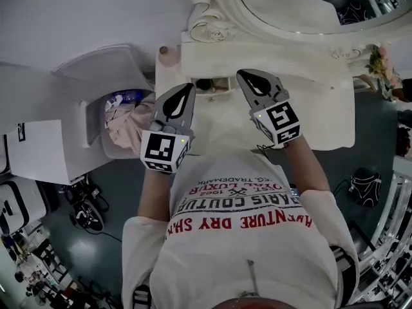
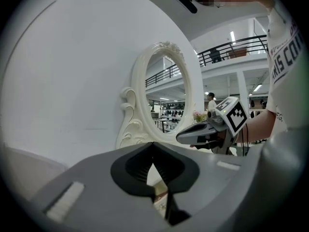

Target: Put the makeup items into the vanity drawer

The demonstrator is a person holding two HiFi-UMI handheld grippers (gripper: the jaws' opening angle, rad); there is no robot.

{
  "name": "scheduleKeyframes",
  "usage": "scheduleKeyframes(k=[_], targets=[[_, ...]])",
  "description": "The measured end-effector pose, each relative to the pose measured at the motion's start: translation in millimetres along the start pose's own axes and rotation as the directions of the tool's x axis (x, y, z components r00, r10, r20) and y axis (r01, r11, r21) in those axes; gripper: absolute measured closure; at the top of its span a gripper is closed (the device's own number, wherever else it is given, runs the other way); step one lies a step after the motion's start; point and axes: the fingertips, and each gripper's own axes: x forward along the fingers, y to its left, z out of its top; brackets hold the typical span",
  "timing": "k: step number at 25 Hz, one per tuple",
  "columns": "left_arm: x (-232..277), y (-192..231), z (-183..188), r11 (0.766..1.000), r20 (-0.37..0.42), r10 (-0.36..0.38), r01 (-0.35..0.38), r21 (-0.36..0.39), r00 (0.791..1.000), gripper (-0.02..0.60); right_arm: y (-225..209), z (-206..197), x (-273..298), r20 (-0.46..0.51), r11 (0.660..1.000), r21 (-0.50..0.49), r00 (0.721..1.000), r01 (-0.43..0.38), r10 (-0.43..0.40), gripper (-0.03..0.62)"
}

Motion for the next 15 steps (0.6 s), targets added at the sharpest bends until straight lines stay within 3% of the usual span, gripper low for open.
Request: scheduleKeyframes(k=[6, 15], targets=[[5.7, -10.3, 17.5, 0.999, 0.026, -0.026, 0.025, 0.032, 0.999, 0.572, -17.3, 14.6, -34.9, 0.133, 0.993, 0.048, 0.985, 0.108, -0.114, 0.586], [8.6, -17.7, 31.8, 0.998, 0.058, -0.046, 0.044, 0.043, 0.997, 0.572, -16.4, 11.8, -53.1, 0.168, 0.987, 0.068, 0.973, 0.149, -0.158, 0.588]])
